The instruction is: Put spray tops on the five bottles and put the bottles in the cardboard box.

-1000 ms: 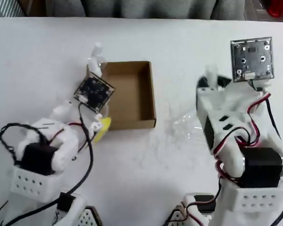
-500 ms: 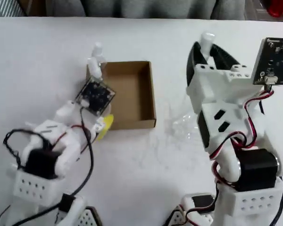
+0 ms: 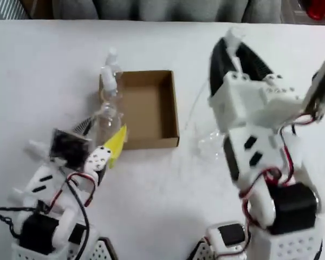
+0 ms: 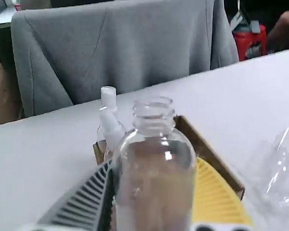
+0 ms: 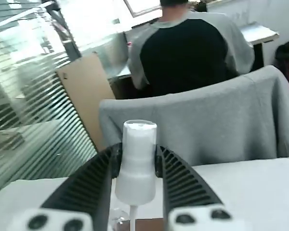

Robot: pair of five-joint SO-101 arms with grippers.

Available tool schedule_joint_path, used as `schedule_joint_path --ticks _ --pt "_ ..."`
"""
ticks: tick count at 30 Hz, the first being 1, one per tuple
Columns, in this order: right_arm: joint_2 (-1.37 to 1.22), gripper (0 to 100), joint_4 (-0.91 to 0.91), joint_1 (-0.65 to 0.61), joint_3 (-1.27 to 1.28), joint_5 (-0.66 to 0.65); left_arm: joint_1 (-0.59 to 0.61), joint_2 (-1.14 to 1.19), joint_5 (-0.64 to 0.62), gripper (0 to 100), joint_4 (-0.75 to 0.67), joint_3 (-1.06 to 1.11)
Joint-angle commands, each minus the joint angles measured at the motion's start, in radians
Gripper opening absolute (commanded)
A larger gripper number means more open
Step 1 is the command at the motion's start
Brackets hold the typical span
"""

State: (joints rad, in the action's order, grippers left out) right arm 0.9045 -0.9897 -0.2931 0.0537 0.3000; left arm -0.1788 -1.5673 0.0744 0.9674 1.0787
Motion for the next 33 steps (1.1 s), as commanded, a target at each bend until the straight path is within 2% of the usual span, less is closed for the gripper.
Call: schedule_joint_path --ticks 1,10,16,21,27,33 --pt "0.041 1.5 0.024 -0.096 -0.008 0.006 -0.002 -0.053 -0.103 2 -0.057 -0.008" --pt "0.087 1.5 0.143 -0.240 0.097 0.006 -0.004 -0.225 -0.101 2 -0.061 0.135" --pt "0.151 1.5 0.420 -0.303 0.282 -0.006 -0.007 -0.259 -0.101 2 -0.063 0.175" --pt "0.110 1.5 0.651 -0.334 0.347 -0.186 -0.007 -0.259 -0.106 2 -0.143 0.241" --pt "0.019 1.5 0.731 -0.407 0.308 -0.213 -0.004 -0.259 -0.107 2 -0.199 0.295" --pt "-0.111 1.5 0.736 -0.417 0.235 -0.206 -0.007 -0.259 -0.107 2 -0.239 0.336"
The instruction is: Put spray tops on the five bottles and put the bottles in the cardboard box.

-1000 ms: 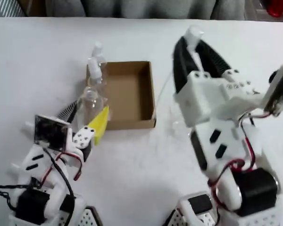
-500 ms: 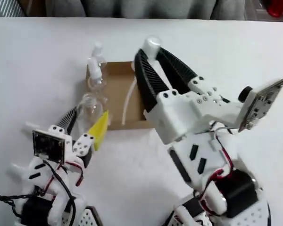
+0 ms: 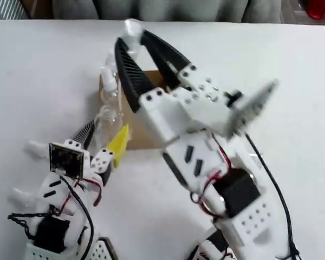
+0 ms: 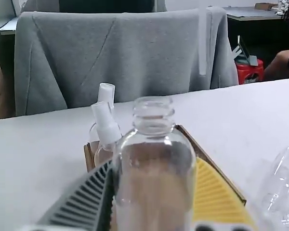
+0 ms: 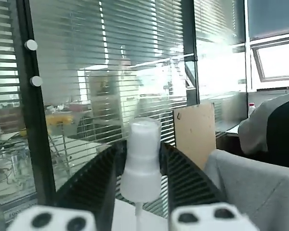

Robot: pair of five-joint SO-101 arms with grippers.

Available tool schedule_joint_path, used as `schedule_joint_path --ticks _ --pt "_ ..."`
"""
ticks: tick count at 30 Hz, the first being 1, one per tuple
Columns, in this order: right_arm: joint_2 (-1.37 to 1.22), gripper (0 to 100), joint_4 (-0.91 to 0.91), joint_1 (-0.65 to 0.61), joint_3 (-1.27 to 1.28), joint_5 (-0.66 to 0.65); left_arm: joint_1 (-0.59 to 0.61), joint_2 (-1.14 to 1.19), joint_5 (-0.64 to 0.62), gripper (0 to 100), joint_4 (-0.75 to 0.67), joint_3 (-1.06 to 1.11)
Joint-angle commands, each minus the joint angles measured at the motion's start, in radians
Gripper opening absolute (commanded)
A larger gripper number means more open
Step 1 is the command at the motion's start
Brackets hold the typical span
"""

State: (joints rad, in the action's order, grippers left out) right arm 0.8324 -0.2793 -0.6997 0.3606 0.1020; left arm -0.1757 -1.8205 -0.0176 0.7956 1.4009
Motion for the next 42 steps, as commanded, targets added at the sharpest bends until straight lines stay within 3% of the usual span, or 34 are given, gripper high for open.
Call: schedule_joint_path --ticks 1,14,18,26,42 --pt "-0.051 1.5 0.025 -0.010 -0.075 -0.008 -0.008 -0.005 -0.015 2 -0.083 0.025" --pt "-0.104 1.5 0.081 -0.010 -0.069 -0.005 -0.010 -0.005 -0.015 2 -0.110 0.052" --pt "-0.128 1.5 0.081 -0.004 -0.069 0.077 -0.008 -0.005 -0.015 2 -0.109 0.052" --pt "-0.140 1.5 0.073 -0.004 -0.061 0.091 -0.007 -0.005 -0.015 2 -0.109 0.054" --pt "-0.021 1.5 0.074 -0.012 0.227 0.091 -0.007 -0.005 -0.015 2 -0.137 0.080"
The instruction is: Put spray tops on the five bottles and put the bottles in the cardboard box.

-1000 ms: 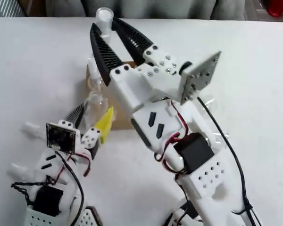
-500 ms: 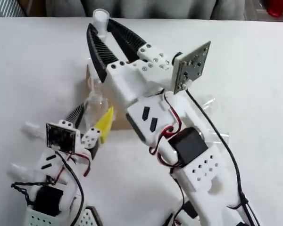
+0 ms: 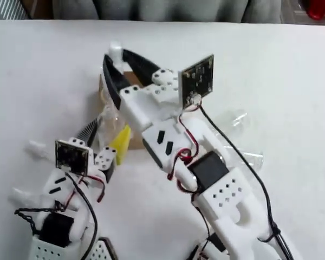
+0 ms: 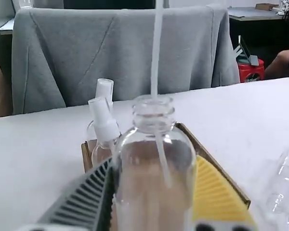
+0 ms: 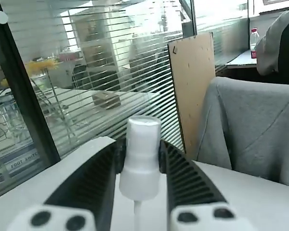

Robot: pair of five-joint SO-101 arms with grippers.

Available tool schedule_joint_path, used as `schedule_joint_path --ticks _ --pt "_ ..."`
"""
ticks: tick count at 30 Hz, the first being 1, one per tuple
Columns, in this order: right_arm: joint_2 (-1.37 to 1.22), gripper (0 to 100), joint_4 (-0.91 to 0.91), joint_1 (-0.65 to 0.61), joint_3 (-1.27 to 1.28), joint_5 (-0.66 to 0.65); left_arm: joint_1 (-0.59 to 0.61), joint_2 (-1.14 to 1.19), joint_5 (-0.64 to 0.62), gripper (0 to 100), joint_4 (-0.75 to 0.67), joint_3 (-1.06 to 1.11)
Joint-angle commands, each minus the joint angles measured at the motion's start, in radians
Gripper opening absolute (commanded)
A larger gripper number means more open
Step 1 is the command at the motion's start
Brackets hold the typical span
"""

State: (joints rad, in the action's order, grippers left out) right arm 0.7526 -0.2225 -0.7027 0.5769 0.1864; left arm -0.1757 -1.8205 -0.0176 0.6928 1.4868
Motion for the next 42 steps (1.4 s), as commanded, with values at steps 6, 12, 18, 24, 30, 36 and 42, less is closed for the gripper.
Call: schedule_joint_path --ticks 6,12,18,24,30,36,42 --pt "0.087 1.5 0.024 -0.041 0.118 0.008 -0.007 -0.005 -0.015 2 -0.034 -0.006" --pt "0.094 1.5 0.025 -0.096 0.135 0.008 -0.007 -0.005 -0.014 2 -0.034 -0.006" --pt "0.087 1.5 -0.019 -0.105 0.144 0.006 -0.007 -0.005 -0.014 2 -0.034 -0.006" --pt "0.096 10.1 -0.145 -0.107 0.141 0.005 -0.005 -0.005 -0.012 2 -0.034 -0.006" --pt "0.179 21.1 -0.219 -0.168 0.140 -0.002 -0.005 -0.005 -0.012 2 -0.032 -0.006" --pt "0.278 21.5 -0.309 -0.128 0.029 -0.002 -0.005 -0.005 -0.012 2 -0.029 -0.006" --pt "0.298 12.8 -0.375 -0.028 -0.095 0.000 -0.005 -0.005 -0.012 2 -0.029 -0.006"
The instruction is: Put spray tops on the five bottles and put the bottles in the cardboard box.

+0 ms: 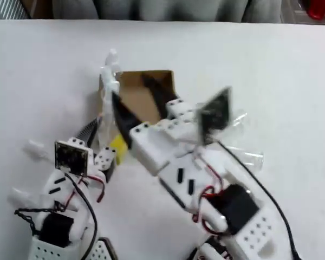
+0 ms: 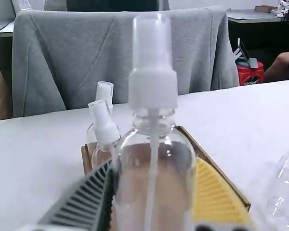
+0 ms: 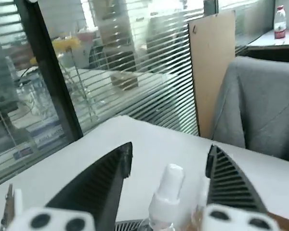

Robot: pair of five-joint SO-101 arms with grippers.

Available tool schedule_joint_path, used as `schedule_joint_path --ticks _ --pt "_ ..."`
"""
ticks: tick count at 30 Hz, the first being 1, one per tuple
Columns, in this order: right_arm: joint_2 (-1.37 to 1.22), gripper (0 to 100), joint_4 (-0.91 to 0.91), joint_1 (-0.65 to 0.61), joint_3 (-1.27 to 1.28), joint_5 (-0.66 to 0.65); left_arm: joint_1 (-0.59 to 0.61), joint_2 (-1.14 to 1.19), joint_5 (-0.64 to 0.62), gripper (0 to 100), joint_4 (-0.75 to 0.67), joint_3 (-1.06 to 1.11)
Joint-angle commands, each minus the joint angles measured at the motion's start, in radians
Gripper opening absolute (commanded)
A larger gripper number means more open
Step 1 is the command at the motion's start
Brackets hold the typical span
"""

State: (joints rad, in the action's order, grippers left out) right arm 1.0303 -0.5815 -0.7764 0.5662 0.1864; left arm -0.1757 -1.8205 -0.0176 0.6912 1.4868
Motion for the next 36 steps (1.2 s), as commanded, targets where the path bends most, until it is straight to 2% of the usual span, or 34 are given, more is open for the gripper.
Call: schedule_joint_path --ticks 1,2,5,7,9,13,15,20,29,36 --pt "0.021 6.8 -0.013 0.056 -0.086 -0.002 -0.005 -0.005 -0.012 2 -0.028 -0.006" --pt "0.018 0.5 -0.010 0.065 -0.086 -0.002 -0.005 -0.005 -0.012 2 -0.028 -0.006" --pt "0.002 5.0 -0.008 0.088 -0.086 -0.002 -0.005 -0.005 -0.014 2 -0.028 -0.006" --pt "-0.030 1.4 -0.007 0.090 -0.087 -0.002 -0.005 -0.005 -0.015 2 -0.026 -0.006" --pt "-0.073 2.2 0.005 0.088 -0.092 -0.002 -0.005 -0.005 -0.015 2 -0.026 -0.006" --pt "-0.185 1.5 0.160 0.084 -0.097 -0.002 -0.005 -0.005 -0.015 2 -0.026 -0.006" --pt "-0.255 1.5 0.182 0.087 -0.127 -0.002 -0.005 -0.005 -0.015 2 -0.026 -0.006" --pt "-0.423 1.5 0.079 0.082 -0.210 -0.002 -0.005 -0.005 -0.015 2 -0.026 -0.006" --pt "-0.437 1.5 -0.116 -0.021 -0.242 0.006 -0.005 -0.005 -0.015 2 -0.026 -0.006" --pt "-0.374 1.5 -0.077 -0.030 -0.242 0.006 -0.005 -0.005 -0.015 2 -0.029 -0.006"
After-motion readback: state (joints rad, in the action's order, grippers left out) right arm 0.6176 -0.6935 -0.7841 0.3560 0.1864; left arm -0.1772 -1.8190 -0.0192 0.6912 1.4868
